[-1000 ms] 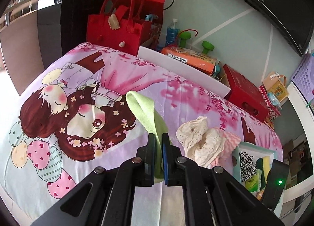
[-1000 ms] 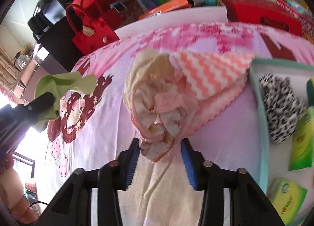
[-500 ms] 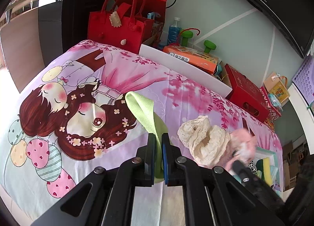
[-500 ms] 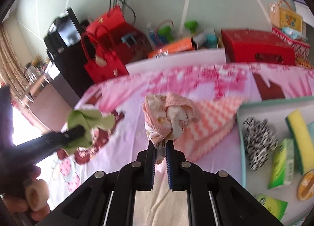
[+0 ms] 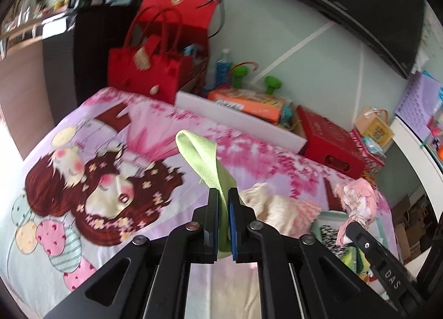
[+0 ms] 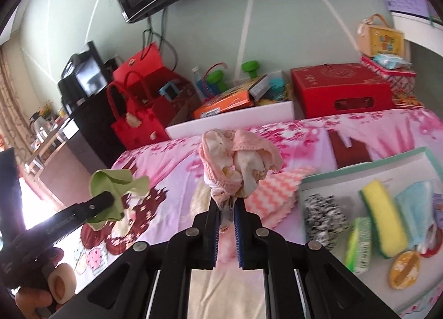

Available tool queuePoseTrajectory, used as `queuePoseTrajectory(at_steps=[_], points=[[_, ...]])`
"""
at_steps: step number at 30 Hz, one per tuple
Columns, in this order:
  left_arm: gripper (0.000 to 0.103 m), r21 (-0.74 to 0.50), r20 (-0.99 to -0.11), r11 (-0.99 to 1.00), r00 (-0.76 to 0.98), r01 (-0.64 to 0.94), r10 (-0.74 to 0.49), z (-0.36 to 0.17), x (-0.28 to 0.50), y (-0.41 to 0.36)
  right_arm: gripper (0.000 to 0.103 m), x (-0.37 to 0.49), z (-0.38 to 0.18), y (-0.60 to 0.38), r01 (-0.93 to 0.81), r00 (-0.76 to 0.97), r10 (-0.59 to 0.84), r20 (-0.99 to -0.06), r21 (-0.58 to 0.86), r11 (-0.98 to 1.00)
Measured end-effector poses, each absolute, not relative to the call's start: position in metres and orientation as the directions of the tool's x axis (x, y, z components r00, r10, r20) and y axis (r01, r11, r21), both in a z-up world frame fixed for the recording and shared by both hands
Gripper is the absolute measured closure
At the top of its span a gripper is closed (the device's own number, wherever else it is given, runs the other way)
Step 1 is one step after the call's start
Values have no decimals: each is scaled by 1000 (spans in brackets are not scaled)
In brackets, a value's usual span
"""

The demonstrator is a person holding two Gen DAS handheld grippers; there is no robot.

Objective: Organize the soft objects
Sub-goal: 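Carry the green cloth with the left tool while the right tool carries the lace cloth toward the tray, then lower and open the left tool in the tray while the right tool releases the lace cloth there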

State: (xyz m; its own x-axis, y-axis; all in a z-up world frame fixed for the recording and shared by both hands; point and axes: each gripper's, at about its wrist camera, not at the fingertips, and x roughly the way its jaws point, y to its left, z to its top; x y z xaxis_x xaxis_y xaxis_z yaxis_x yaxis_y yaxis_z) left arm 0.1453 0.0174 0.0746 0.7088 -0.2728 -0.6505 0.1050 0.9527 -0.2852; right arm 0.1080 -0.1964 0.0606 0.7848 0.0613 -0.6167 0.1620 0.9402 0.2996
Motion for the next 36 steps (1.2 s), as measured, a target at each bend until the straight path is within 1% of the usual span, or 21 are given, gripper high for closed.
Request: queuePoseTrajectory(at_steps=[8,13,19,24,28,32,36], points=[[97,-229,-568,934,742,274,-357,95,124,-39,92,84,73,-256,308,782,-66,-620,293,905],[97,-202,-544,906,727,371,-419,98,110,-77,92,61,72,-301,414,761,-136,-634,313,855],[97,-170,-525,862,697,478,-490,97,93,-122,92,36,68,-342,496,742,-198,-641,327,804],[97,-150,-527,822,659,550,-537,89,86,-157,92,24,66,-362,522,738,-211,-641,344,781],[97,-131,-538,785,621,606,-569,76,85,-183,92,24,61,-366,513,737,-190,-649,352,783],[97,-146,-562,750,570,645,-600,60,88,-201,92,29,54,-364,491,735,-157,-659,359,794],[97,-197,-606,743,516,640,-605,40,99,-209,92,36,42,-363,482,721,-123,-682,366,796]])
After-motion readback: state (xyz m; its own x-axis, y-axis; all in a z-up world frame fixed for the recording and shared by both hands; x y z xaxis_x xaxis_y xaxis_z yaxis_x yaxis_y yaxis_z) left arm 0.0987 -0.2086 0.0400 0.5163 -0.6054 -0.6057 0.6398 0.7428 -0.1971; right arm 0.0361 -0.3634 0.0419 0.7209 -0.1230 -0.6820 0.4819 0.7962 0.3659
